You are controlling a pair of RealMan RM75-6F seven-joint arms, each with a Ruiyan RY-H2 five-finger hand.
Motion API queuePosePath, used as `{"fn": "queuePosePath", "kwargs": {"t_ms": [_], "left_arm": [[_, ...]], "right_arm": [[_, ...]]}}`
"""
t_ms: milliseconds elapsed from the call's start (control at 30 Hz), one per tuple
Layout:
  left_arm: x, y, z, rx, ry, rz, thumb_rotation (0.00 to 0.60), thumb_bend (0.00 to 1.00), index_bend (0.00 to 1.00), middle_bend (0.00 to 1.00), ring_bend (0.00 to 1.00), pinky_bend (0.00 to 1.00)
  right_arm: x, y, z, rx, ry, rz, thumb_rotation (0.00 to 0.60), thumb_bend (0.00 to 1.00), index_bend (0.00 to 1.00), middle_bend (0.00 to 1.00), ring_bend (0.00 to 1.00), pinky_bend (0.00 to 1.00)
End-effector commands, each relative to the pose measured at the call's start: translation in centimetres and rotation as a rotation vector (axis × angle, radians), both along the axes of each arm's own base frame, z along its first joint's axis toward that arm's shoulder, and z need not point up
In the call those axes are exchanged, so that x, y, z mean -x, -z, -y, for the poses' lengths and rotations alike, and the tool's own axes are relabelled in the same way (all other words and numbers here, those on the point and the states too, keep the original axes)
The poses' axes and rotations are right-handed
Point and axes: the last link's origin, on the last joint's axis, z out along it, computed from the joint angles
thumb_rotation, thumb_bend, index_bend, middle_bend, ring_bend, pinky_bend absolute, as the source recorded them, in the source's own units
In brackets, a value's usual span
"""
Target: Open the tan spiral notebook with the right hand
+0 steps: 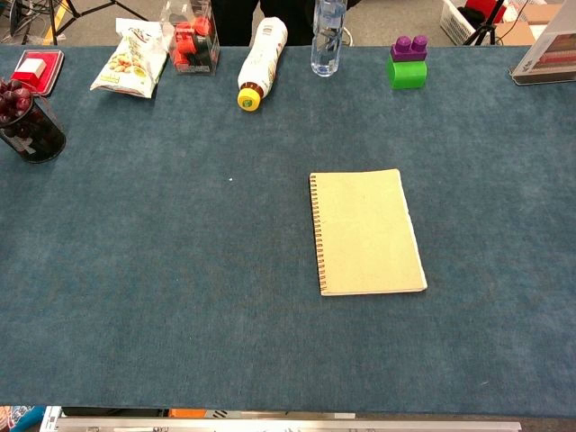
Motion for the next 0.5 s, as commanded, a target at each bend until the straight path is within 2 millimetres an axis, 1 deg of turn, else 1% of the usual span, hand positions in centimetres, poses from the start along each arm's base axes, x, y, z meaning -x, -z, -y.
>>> {"fn": "queuePosePath", "kwargs": {"t_ms": [33,300,500], "left_arm": [[-0.09,0.13,-0.14,-0.002,0.021,0.012,0.600,0.22,0.46,0.40,0.40,0.51],[-0.08,0.21,0.10,-0.005,0.035,0.018,0.600,0.22,0.47,0.42,0.42,0.51],[-0.25,0.03,0.40,-0.007,0.033,0.031,0.600,0.22,0.47,0.42,0.42,0.51]], "right_arm": [[-0.01,0.07,-0.01,-0.010,-0.001,0.010,0.600,0.11,0.14,0.12,0.03,0.22],[-0.08,0.24,-0.13,-0.030,-0.007,0.033,0.600,0.11,0.14,0.12,0.03,0.22],[-0.56,0.87,-0.41,-0.088,-0.035,0.070,0.600,0.11,0.14,0.12,0.03,0.22]]}}
